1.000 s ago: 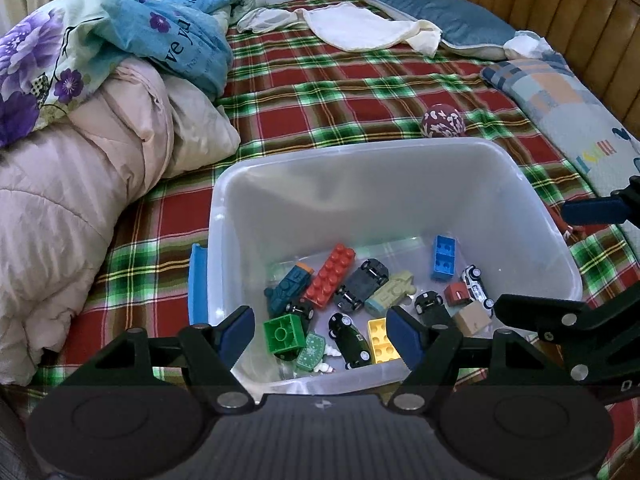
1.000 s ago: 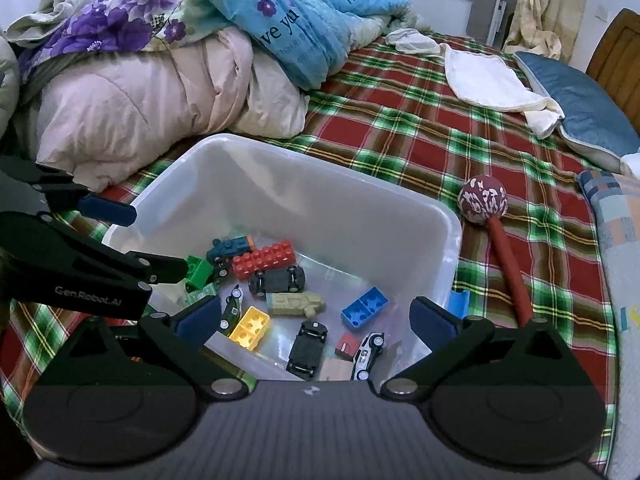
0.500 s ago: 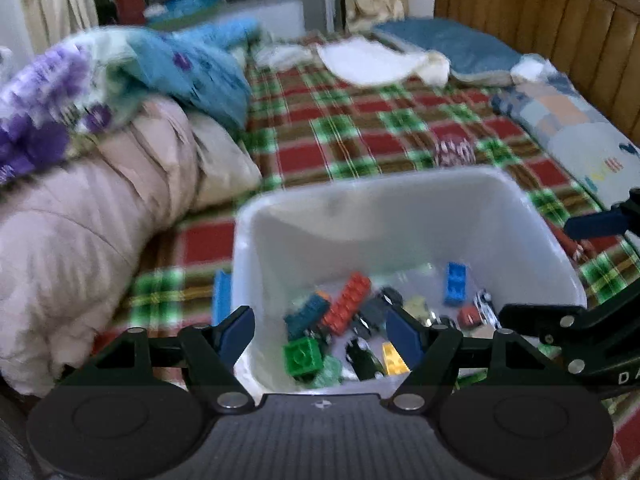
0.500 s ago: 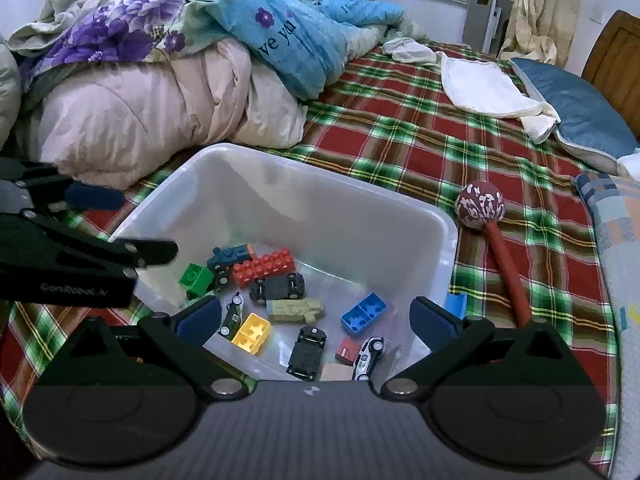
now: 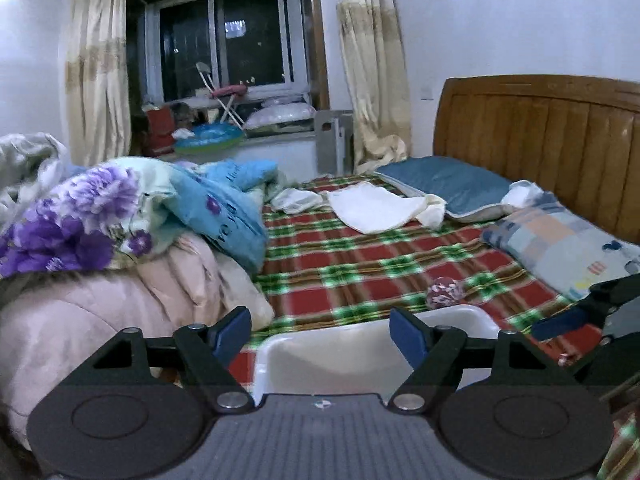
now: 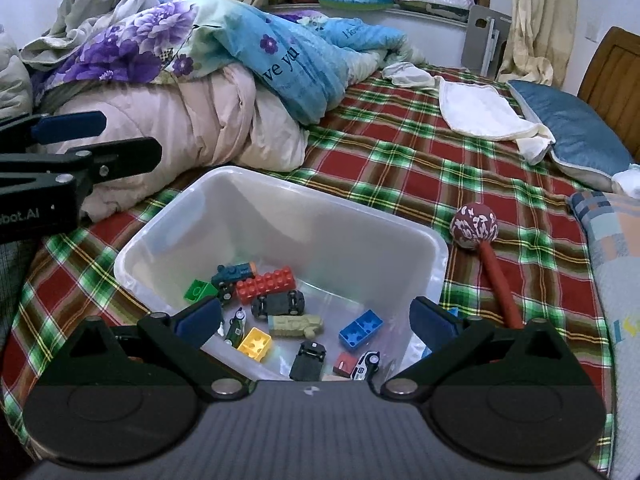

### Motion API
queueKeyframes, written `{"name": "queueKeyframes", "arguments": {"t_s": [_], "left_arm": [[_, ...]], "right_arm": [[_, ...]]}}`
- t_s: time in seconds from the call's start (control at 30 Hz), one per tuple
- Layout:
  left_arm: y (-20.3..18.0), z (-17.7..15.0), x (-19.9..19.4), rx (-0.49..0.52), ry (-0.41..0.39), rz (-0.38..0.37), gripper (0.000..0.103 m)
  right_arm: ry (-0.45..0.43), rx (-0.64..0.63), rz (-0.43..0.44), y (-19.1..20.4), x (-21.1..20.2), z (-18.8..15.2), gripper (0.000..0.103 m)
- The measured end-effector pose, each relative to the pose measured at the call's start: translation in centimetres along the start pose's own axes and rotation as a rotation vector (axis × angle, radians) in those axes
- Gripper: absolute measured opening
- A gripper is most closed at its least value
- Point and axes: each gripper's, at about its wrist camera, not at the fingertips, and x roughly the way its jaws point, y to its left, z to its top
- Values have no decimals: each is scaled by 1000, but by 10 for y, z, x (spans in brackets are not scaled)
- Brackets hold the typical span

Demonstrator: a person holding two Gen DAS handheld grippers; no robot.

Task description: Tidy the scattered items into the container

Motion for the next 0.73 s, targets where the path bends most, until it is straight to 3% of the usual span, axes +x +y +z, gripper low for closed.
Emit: {"name": "queueKeyframes", "arguments": {"t_s": [0.1, 0.2, 0.3, 0.4, 0.73], "left_arm": [[0, -2, 1, -5, 3, -13, 80], [4, -5, -2, -52, 15, -38, 89], [7, -9, -2, -98, 24, -63, 90], [11, -12, 7, -119, 81, -64, 90], [10, -18, 5, -89, 42, 1, 90]], "right_arm": [[0, 0, -1, 0, 1, -1, 103], [-1, -2, 2, 0, 0, -3, 103], [0, -2, -1, 0, 0, -3, 103], [4, -3, -3, 0, 0, -5, 103], [17, -6, -7, 0, 4, -13, 103]]}}
